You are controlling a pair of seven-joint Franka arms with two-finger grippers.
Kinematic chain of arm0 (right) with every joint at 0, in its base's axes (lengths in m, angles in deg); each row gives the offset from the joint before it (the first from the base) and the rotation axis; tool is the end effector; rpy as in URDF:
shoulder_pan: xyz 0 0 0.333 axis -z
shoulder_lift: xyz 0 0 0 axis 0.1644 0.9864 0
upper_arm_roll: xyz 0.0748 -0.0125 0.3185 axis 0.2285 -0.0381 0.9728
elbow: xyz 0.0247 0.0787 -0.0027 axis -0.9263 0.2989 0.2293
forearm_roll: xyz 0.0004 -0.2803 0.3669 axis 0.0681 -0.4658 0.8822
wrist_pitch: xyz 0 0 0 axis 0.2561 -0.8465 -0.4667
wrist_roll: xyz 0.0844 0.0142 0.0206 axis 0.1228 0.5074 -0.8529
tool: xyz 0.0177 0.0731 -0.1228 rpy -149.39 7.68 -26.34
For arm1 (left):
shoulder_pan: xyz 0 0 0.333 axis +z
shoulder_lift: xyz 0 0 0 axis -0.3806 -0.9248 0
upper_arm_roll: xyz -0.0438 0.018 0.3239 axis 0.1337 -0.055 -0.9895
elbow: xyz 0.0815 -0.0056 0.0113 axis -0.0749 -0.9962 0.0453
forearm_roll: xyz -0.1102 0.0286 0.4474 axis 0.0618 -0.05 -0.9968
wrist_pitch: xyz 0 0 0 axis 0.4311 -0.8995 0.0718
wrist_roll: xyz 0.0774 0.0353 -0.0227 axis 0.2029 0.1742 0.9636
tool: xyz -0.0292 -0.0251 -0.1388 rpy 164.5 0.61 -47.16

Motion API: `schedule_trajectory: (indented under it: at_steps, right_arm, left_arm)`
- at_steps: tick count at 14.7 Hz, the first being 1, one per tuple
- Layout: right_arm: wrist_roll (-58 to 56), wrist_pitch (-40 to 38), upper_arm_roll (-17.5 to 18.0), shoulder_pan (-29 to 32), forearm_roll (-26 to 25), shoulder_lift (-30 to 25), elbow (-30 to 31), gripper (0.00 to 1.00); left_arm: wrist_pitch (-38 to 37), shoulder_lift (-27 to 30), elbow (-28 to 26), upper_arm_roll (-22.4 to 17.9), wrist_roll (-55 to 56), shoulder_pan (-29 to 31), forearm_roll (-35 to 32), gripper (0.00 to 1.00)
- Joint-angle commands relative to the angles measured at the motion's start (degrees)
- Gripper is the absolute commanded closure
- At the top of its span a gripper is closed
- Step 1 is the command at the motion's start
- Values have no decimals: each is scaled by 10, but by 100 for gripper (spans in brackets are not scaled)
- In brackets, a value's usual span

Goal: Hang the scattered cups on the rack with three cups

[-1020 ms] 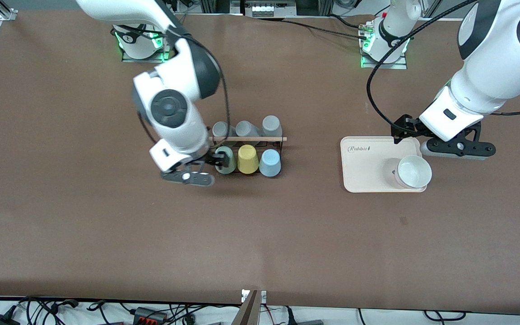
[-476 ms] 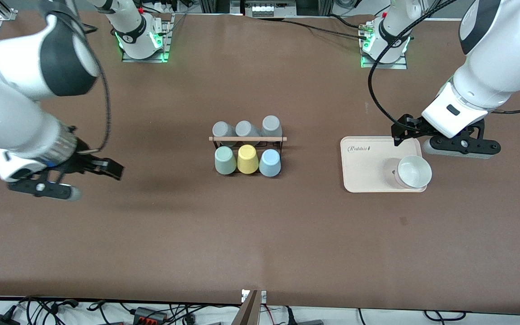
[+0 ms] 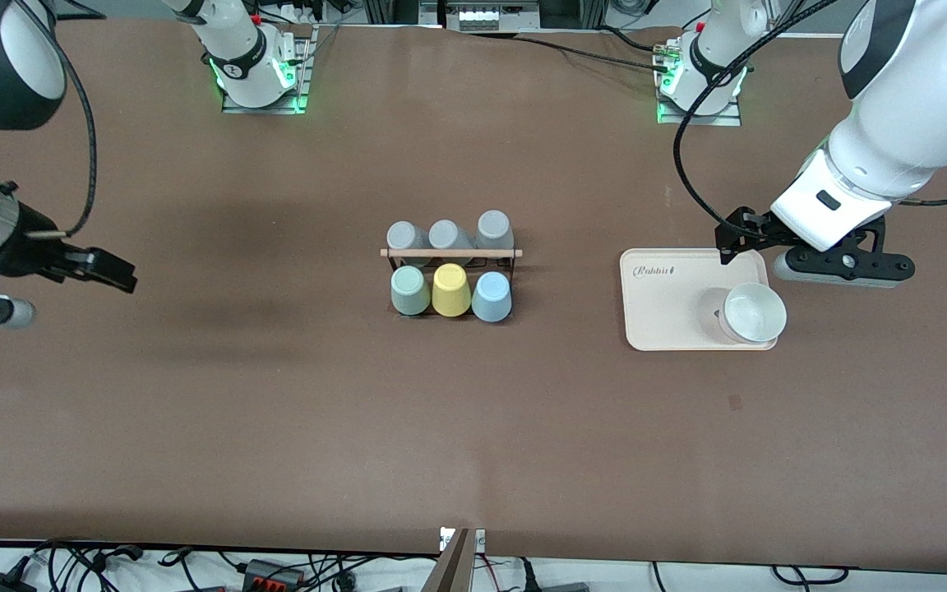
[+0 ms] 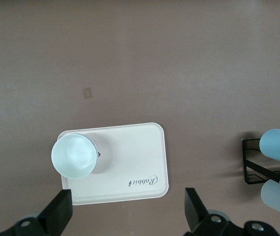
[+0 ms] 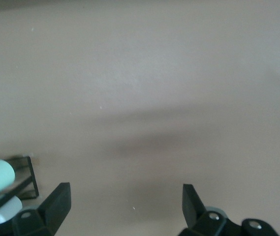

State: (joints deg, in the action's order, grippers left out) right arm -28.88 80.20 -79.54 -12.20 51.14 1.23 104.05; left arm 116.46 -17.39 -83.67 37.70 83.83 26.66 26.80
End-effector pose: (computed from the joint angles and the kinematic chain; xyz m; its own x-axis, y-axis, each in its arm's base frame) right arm 0.7046 0.0532 0.5534 0.9913 -0.1320 0.0028 -0.1320 -0.9909 0.0282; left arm 0.6681 -0.1600 0.5364 0.9966 -0.0623 0.0541 -0.0630 -0.9980 0.0102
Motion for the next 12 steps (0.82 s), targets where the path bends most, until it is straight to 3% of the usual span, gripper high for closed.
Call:
schedule_trajectory:
  at_steps: [1, 4, 12]
  right_arm:
    - [-13, 61, 10, 13, 3, -113, 151, 0]
    - [-14, 105, 10, 13, 3, -173, 240, 0]
    - [-32, 73, 11, 13, 4, -160, 215, 0]
  left_arm:
    - [-7, 13, -8, 0, -12, 2, 12, 0]
    - [-8, 13, -8, 0, -11, 2, 12, 0]
    - [-8, 13, -8, 0, -11, 1, 12, 0]
